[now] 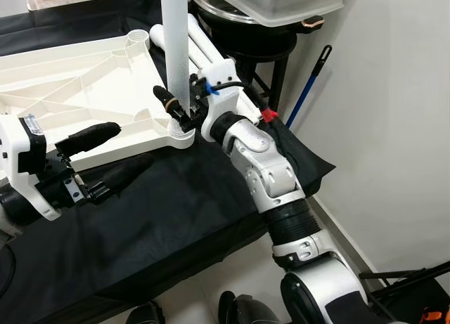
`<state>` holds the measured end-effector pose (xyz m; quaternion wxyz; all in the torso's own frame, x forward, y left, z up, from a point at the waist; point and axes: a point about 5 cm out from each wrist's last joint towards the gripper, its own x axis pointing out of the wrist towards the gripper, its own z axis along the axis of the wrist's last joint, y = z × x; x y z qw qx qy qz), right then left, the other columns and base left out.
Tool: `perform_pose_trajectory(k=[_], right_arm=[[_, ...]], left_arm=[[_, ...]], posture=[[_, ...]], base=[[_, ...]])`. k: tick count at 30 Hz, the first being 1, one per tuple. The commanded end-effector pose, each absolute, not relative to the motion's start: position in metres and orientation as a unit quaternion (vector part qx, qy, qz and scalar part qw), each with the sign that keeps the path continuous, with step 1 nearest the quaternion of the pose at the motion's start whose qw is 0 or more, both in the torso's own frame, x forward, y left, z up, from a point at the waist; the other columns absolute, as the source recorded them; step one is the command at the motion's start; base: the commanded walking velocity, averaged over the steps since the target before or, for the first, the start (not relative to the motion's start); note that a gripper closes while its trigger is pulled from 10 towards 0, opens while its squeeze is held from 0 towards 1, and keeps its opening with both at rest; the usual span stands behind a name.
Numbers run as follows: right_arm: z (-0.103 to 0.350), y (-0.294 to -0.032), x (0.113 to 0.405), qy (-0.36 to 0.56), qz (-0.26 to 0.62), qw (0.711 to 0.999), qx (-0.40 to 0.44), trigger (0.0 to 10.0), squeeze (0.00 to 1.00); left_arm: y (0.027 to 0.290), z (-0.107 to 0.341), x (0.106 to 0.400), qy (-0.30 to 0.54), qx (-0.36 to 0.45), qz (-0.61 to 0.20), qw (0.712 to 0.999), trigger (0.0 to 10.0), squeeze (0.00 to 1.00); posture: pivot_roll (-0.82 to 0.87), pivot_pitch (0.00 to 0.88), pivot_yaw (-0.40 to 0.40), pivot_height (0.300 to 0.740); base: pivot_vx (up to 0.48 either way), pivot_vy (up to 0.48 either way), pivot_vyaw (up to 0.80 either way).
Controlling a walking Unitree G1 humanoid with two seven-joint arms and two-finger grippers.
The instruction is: Building children table
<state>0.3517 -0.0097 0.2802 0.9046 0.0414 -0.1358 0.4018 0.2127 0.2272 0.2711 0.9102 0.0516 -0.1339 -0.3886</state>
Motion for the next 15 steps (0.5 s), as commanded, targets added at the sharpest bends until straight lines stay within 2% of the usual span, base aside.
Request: perform_pose_trajectory(k=[1, 2, 3, 8, 9, 15], right_arm=[[0.291, -0.013, 0.350, -0.155, 0.436, 0.885, 0.054, 10.0, 1.00], [0.291, -0.013, 0.350, -0.155, 0.436, 0.885, 0.054, 10.0, 1.00], [0.294, -0.018, 0.352, -0.158, 0.465, 0.870, 0.046, 10.0, 1.00], [0.291, -0.021, 0.357, -0.145, 0.517, 0.844, 0.010, 10.0, 0.99], [0.290, -0.020, 0.363, -0.136, 0.526, 0.839, -0.014, 10.0, 0.00], [0.294, -0.023, 0.375, -0.128, 0.539, 0.832, -0.039, 10.0, 0.00]], left_arm=[[0.223, 0.270, 0.212, -0.134, 0.050, -0.399, 0.906, 10.0, 0.00], [0.223, 0.270, 0.212, -0.134, 0.050, -0.399, 0.906, 10.0, 0.00], [0.223, 0.271, 0.212, -0.133, 0.051, -0.401, 0.905, 10.0, 0.00], [0.224, 0.273, 0.212, -0.131, 0.055, -0.405, 0.903, 10.0, 0.00], [0.223, 0.273, 0.211, -0.130, 0.056, -0.406, 0.903, 10.0, 0.00], [0.221, 0.274, 0.209, -0.127, 0.056, -0.409, 0.902, 10.0, 0.00]], posture=[[0.06, 0.228, -0.118, 0.740], [0.06, 0.228, -0.118, 0.740], [0.07, 0.230, -0.115, 0.740], [0.08, 0.234, -0.111, 0.740], [0.08, 0.239, -0.109, 0.740], [0.09, 0.257, -0.107, 0.740]], base=[[0.000, 0.000, 0.00], [0.000, 0.000, 0.00], [0.000, 0.000, 0.00], [0.000, 0.000, 0.00], [0.000, 0.000, 0.00], [0.000, 0.000, 0.00]])
